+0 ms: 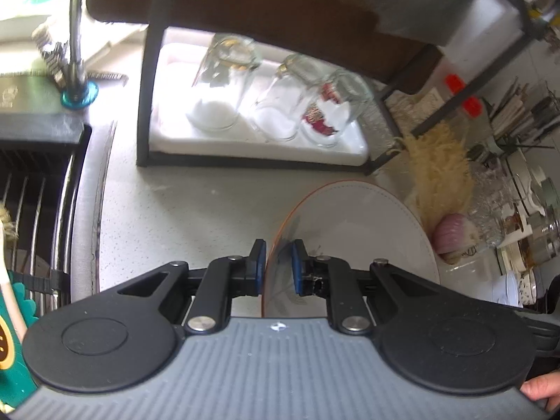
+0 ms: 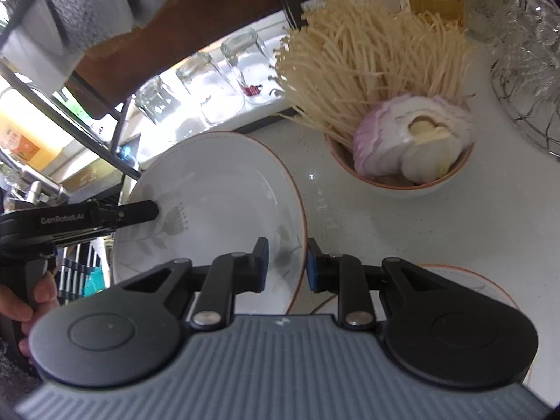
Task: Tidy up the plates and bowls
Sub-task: 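Lift the second white plate and carry it over the plate stack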
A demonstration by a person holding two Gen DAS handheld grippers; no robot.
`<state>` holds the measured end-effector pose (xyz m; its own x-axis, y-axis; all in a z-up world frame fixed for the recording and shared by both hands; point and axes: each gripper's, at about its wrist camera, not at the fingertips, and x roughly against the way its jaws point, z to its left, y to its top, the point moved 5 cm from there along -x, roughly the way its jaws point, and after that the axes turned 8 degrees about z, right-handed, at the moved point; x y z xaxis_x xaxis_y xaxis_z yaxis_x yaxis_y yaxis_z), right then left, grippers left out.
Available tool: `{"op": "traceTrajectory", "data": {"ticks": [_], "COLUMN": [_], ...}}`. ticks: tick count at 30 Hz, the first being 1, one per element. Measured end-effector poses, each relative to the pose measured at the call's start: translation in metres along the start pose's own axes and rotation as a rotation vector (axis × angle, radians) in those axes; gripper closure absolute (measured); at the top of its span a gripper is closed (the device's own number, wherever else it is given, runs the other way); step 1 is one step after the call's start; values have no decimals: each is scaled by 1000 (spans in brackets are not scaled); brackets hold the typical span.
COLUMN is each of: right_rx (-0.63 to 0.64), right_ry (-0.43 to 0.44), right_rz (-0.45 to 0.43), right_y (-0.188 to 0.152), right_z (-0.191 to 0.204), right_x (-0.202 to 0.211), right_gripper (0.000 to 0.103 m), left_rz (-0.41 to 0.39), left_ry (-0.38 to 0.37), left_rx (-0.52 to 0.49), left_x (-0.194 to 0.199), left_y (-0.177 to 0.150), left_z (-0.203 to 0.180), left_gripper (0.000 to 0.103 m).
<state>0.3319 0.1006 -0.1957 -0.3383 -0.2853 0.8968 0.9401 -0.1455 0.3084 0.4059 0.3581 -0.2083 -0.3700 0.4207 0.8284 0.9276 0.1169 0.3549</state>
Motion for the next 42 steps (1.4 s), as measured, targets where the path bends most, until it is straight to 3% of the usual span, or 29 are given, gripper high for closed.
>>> {"op": "traceTrajectory", "data": {"ticks": [13,23,30,42], "right_rx": [-31,-51,-31,3], "right_ry": [0,-3,12,-5], "right_rz": [-81,-124,-149,-118], "right_y": [-20,-40,-50,-75], "right_z": [-30,-60,-78,-117], "right_x": [57,95,105,99], "right_gripper": [78,78,78,78], "left_rz": [-15,-20,-34,30], "left_ry": [-25,-50,-8,86], "left_rx": [-97,-143,-132,-119], "left_x": [23,30,30,-5], "left_y": [-10,-40,-64,-110], "left_z": [-59,-108,-134,-160], "left_gripper": [85,85,85,84]}}
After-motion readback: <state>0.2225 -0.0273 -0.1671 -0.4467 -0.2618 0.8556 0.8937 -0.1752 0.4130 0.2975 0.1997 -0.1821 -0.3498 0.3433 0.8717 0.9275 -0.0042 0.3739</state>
